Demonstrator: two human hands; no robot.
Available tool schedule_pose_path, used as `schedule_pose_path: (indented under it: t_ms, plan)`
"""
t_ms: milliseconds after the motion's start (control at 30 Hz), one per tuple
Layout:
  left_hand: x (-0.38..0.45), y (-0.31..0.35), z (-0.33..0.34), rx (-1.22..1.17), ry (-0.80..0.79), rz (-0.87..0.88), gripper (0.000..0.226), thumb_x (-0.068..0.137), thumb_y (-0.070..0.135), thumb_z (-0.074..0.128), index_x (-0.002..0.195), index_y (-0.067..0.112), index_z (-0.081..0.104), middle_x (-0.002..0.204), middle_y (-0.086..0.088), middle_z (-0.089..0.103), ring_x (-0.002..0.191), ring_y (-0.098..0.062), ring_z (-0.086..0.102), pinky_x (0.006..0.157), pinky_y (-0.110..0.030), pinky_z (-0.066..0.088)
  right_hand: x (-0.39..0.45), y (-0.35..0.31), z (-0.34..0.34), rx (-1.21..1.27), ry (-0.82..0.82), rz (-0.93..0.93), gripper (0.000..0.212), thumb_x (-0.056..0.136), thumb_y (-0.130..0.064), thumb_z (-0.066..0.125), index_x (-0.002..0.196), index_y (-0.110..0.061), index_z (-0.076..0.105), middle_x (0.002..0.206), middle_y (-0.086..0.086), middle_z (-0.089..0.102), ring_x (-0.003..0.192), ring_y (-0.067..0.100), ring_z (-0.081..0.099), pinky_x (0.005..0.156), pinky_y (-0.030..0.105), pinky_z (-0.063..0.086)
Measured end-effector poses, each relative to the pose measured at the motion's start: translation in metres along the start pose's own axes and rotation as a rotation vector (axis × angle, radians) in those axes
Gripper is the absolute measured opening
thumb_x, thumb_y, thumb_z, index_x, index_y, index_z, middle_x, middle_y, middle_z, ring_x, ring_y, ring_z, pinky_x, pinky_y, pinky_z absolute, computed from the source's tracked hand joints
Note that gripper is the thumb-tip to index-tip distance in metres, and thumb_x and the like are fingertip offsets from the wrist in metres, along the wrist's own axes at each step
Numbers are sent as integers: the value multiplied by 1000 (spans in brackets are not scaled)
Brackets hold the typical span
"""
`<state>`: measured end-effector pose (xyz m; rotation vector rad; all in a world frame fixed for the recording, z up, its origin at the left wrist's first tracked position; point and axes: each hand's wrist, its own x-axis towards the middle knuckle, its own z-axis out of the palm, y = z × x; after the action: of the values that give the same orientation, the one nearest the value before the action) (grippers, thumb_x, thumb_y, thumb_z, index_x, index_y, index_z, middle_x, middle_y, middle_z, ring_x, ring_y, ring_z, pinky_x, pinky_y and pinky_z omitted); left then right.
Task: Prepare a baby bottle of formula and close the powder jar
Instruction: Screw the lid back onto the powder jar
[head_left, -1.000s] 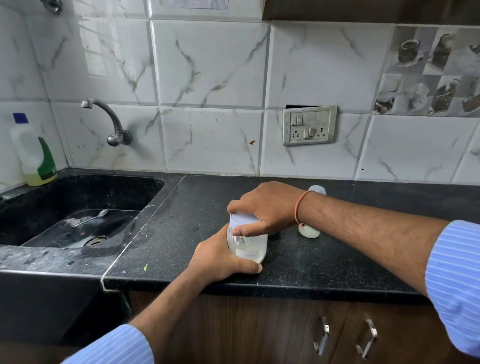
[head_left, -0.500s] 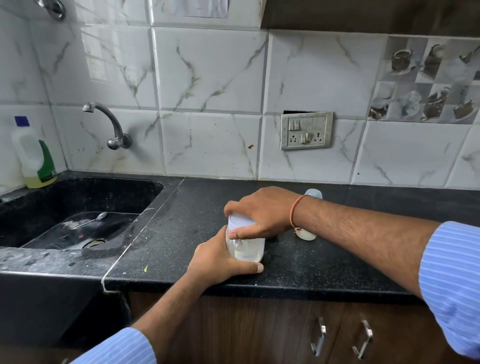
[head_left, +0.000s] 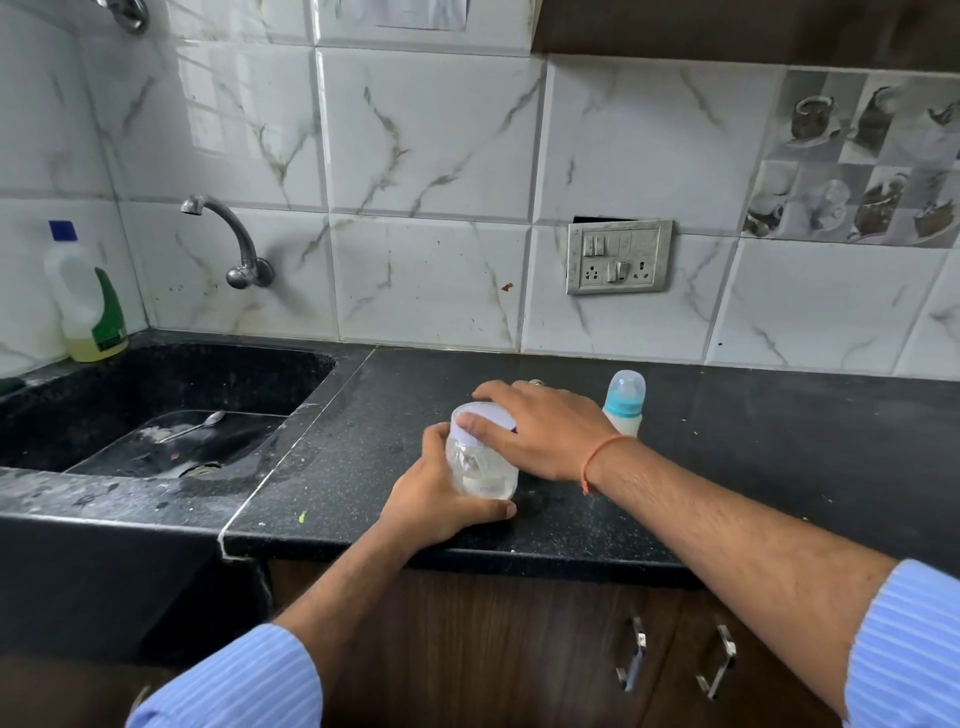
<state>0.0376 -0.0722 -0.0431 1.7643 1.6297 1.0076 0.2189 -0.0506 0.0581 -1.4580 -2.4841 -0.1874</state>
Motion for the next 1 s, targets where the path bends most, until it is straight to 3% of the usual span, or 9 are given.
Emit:
schedule_pose_path:
  t_ms: [133,200,267,367,533,633,767,867,1000]
  plan:
    - [5,-9,-10,-31,29,-20,122,59,50,106,151,26,29,140,10,61,130,-17,61,110,-38,53,-38,41,34,317,416,96,39,105,-64,44,113,-30,61,111,-13,57,94,9,62,79,33,51]
    - [11,-15,-16,3,72,-49,114,59,49,106,147,28,37,138,10,62,128,-18,61,108,-40,53,-54,68,57,387,579,246,26,103,-53,58,104,-27,58,106,-11,55,91,13,61,79,38,55]
    - [20,-22,-22,25,125,-63,105,50,56,104,135,34,48,129,13,67,121,-19,67,104,-43,58,-63,93,76,418,642,423,33,94,-43,72,113,-20,57,116,0,54,103,24,60,90,48,55]
    - [34,-26,-25,65,137,-106,98,43,74,94,126,38,56,118,17,74,105,-16,77,101,-47,60,-65,119,90,528,541,620,69,83,-44,83,136,-16,50,139,7,48,125,30,56,108,53,50]
    - [53,-22,-20,218,184,-160,79,65,80,89,128,41,60,116,21,72,126,-17,67,112,-47,45,-48,134,90,644,422,696,99,75,-52,90,155,-18,42,144,2,59,118,22,64,99,41,54]
    - [60,-21,-21,232,186,-186,69,68,79,87,119,44,56,109,24,66,128,-18,64,112,-48,43,-43,137,89,687,420,686,89,74,-45,92,149,-20,51,132,-4,70,102,18,70,92,35,55]
    - [67,-23,-21,233,202,-197,70,71,77,88,124,43,58,105,22,64,129,-20,64,113,-48,42,-40,136,88,683,409,665,69,77,-39,92,137,-23,62,123,-4,74,99,17,71,89,32,54]
    - [69,-25,-20,242,206,-197,64,73,75,88,120,44,57,97,25,60,130,-21,64,114,-47,41,-39,138,88,678,413,662,66,77,-39,92,135,-23,64,120,-4,74,97,16,70,85,30,53]
    - [68,-26,-20,241,212,-192,71,75,72,87,132,39,62,101,21,61,131,-24,64,115,-48,42,-38,139,87,671,411,658,66,78,-40,91,136,-23,65,120,-3,75,98,16,70,84,30,52]
